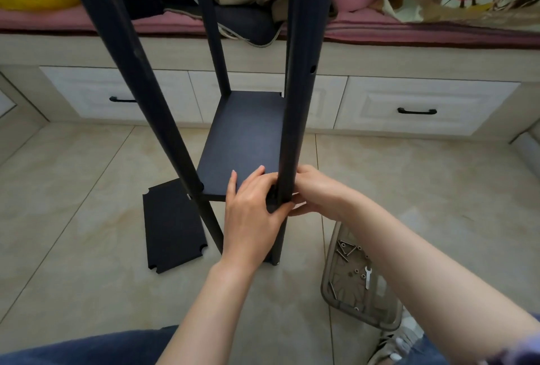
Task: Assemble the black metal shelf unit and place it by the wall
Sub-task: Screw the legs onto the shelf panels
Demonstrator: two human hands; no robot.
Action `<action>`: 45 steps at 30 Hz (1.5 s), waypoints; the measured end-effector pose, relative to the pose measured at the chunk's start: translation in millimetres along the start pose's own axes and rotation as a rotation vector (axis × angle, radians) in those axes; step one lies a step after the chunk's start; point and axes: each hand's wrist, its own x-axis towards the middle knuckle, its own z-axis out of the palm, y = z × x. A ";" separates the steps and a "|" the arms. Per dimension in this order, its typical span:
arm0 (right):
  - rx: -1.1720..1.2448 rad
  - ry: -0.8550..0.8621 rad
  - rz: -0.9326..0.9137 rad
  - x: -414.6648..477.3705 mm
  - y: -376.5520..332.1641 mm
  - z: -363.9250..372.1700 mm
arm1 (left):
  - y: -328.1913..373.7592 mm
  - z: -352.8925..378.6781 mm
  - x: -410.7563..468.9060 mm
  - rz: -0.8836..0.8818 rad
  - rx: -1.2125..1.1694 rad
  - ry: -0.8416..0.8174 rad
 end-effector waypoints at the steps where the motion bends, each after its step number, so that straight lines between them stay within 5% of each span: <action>1: 0.011 -0.006 0.004 2.4 -0.3 -0.7 | 0.0 0.5 -0.6 0.004 -0.003 0.001; 9: 0.122 -0.069 -0.025 2.4 5.5 -5.3 | -13.0 3.8 -7.2 0.147 0.307 -0.001; 17: 0.223 -0.102 -0.037 -10.0 15.6 -16.2 | -21.4 10.5 -9.9 0.183 0.365 0.049; 24: 0.299 -0.065 0.193 -27.0 80.5 -65.2 | -26.0 15.7 -10.1 0.200 0.352 0.098; 31: 0.179 0.065 0.435 -34.0 163.0 -77.3 | -26.6 24.2 -12.2 0.212 0.361 0.175; 35: -0.120 0.220 0.565 -21.4 222.2 -71.2 | -28.6 28.7 -13.8 0.208 0.367 0.200; 40: -0.523 0.322 0.580 -2.7 266.5 -59.9 | -29.7 35.8 -16.0 0.176 0.378 0.224; 45: -0.577 0.406 0.572 9.7 285.3 -49.7 | -29.5 39.1 -16.2 0.187 0.339 0.243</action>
